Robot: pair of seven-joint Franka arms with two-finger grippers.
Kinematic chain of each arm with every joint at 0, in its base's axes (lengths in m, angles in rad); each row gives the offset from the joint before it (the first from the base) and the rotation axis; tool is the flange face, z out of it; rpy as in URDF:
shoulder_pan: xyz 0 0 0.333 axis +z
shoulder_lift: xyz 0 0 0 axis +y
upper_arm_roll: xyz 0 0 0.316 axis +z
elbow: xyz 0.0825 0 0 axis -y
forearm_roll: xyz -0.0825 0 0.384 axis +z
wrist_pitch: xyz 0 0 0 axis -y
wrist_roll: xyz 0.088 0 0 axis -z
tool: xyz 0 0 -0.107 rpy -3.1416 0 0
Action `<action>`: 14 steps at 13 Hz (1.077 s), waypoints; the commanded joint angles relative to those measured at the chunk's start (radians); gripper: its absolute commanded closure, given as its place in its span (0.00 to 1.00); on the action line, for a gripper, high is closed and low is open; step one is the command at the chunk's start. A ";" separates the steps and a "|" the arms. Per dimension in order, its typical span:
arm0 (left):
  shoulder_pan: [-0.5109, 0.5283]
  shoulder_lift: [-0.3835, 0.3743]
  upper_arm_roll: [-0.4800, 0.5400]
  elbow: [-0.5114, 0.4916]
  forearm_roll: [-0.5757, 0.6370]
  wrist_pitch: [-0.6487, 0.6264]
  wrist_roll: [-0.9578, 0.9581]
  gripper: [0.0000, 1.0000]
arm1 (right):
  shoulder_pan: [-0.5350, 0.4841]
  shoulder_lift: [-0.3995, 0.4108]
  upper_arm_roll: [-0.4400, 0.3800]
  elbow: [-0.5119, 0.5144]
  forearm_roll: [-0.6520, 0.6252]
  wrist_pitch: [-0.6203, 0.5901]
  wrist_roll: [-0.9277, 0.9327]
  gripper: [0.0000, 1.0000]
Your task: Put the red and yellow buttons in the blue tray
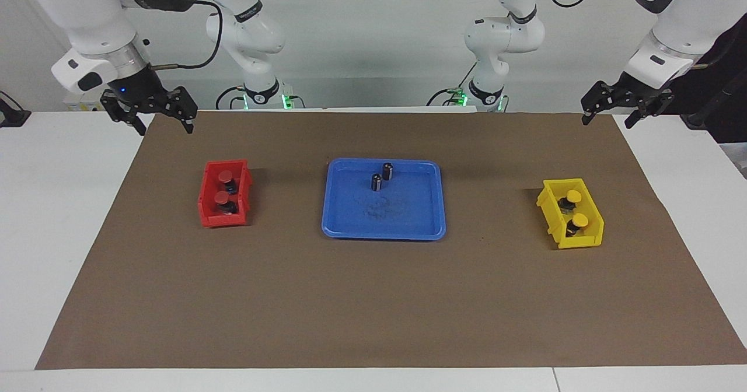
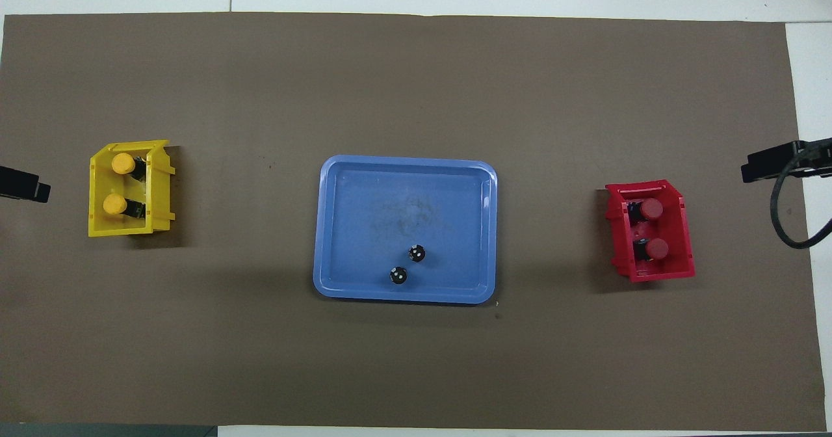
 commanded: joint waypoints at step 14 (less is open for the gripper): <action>0.002 -0.021 0.000 -0.017 0.013 -0.011 0.002 0.00 | 0.006 -0.004 0.010 -0.013 -0.007 -0.004 0.005 0.00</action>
